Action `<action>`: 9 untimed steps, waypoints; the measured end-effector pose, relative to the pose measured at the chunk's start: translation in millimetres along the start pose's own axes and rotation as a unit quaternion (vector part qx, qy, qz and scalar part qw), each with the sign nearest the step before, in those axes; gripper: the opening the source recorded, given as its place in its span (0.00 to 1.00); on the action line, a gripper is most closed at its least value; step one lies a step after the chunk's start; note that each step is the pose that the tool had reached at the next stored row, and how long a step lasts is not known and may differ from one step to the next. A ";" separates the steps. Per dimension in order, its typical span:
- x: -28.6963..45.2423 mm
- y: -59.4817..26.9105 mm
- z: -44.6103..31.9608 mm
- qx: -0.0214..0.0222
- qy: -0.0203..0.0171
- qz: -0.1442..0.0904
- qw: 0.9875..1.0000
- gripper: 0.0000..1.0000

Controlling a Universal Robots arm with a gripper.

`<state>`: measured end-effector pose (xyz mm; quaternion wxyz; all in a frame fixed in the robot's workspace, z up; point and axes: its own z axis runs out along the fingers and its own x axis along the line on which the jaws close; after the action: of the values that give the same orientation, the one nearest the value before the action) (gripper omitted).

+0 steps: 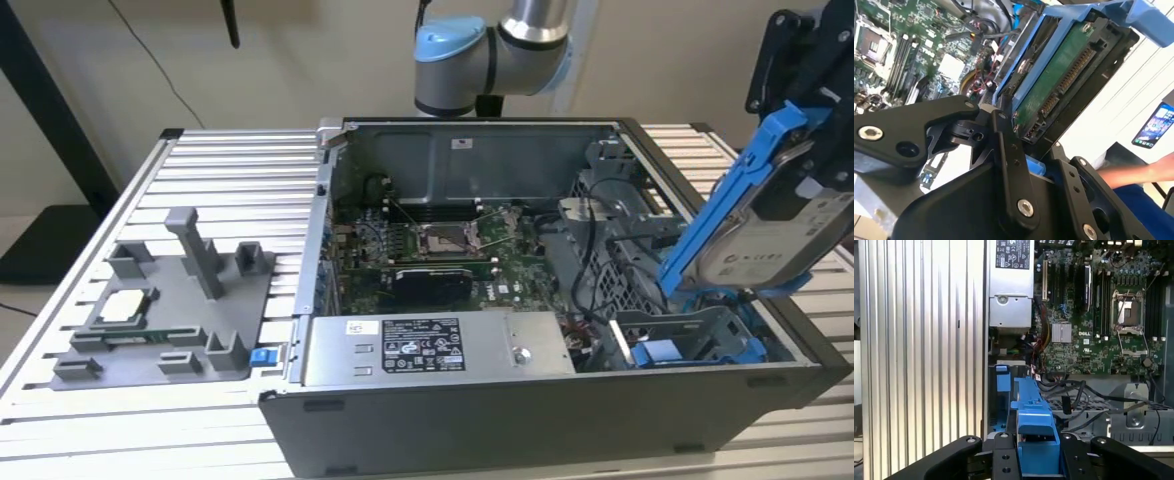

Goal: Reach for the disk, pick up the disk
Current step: 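Pick up the disk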

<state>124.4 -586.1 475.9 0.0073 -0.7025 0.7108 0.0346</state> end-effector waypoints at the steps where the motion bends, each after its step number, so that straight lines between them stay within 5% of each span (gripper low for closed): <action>1: 0.8 0.5 1.8 0.000 0.000 0.000 1.000 0.00; 9: 2.7 19.1 16.9 0.006 0.000 0.000 1.000 0.00</action>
<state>104.6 -587.6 459.6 0.0116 -0.7027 0.7108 0.0302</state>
